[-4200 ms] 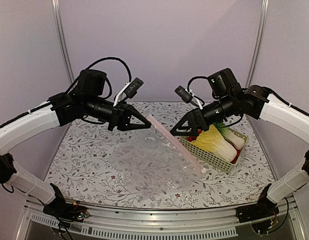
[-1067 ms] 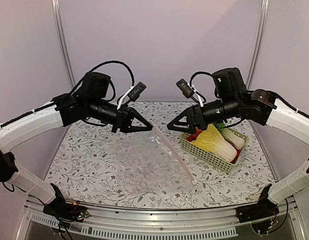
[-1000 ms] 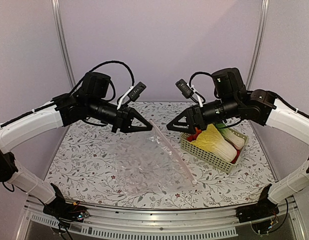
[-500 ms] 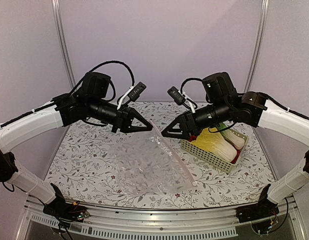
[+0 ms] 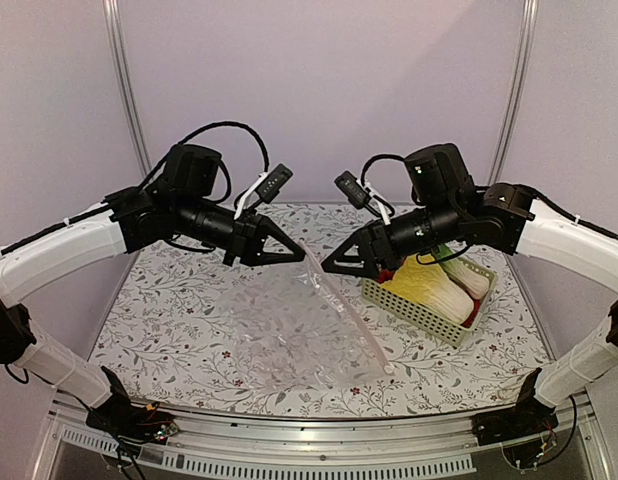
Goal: Place the food in the zip-top bag and seal the zipper
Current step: Pass from the left arm to the right
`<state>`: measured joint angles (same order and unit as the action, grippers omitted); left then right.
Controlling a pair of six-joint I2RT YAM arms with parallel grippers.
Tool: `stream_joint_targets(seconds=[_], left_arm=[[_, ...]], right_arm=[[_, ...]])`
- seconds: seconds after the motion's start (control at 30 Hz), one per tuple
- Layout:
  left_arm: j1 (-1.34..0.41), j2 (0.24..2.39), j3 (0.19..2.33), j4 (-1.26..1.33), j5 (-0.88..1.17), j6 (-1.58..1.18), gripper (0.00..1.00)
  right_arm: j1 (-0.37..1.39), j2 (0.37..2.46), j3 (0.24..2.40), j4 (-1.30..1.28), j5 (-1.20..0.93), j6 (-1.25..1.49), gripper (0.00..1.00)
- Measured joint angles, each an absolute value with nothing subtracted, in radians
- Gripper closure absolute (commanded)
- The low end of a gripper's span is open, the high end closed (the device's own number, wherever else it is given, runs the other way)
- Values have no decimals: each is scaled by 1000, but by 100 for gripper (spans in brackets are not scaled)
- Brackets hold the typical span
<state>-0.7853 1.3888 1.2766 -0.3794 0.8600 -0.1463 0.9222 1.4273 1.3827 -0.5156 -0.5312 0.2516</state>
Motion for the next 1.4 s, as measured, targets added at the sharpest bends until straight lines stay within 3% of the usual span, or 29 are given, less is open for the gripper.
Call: stream_joint_targets(seconds=[0.6, 1.4], left_arm=[[-785, 1389, 1277, -379, 860, -146, 100], [-785, 1389, 1277, -379, 860, -146, 100]], right_arm=[[922, 1427, 1383, -467, -533, 270, 33], [931, 1427, 1383, -516, -506, 224, 46]])
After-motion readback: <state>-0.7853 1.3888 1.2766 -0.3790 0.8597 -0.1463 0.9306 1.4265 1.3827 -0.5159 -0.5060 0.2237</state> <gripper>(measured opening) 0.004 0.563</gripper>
